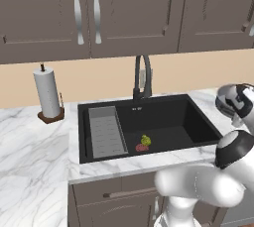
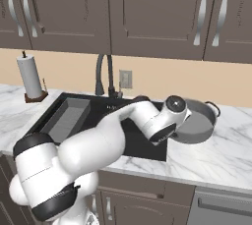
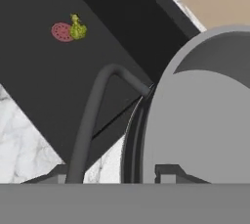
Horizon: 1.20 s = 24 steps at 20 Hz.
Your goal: Dump the broccoli from the pot into the sink. Then turn on the water and wash the broccoli. Then turn off the water and put the broccoli back in the pot.
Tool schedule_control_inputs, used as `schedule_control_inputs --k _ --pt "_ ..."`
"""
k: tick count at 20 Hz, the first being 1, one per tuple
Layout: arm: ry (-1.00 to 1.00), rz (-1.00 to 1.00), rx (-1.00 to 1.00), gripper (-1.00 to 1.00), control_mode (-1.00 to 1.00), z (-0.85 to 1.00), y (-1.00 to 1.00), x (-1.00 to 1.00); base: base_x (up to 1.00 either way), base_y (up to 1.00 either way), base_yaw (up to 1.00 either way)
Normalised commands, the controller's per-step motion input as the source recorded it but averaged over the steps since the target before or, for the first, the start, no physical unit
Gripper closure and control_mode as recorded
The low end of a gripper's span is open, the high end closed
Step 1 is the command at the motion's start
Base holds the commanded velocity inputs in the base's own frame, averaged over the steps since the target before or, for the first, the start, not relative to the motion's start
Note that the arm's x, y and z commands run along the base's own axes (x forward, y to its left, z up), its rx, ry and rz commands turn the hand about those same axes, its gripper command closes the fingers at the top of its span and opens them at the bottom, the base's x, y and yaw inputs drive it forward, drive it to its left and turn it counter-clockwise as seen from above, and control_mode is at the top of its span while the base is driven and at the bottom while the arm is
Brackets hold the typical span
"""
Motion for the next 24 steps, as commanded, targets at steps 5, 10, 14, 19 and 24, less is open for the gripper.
schedule_control_inputs --k 5,10,14,19,24 --pt "0.18 -0.09 -0.03 1.00 -1.00 -0.24 -0.33 0.30 0.00 0.00 0.00" --pt "0.13 -0.02 0.00 1.00 -1.00 -0.17 -0.35 0.34 0.00 0.00 0.00" --pt "0.07 0.00 0.00 1.00 -1.00 -0.13 -0.36 0.13 0.00 0.00 0.00" --pt "0.01 0.00 0.00 1.00 -1.00 -0.19 -0.32 0.00 0.00 0.00 0.00" --pt "0.01 0.00 0.00 1.00 -1.00 -0.28 -0.18 0.00 0.00 0.00 0.00"
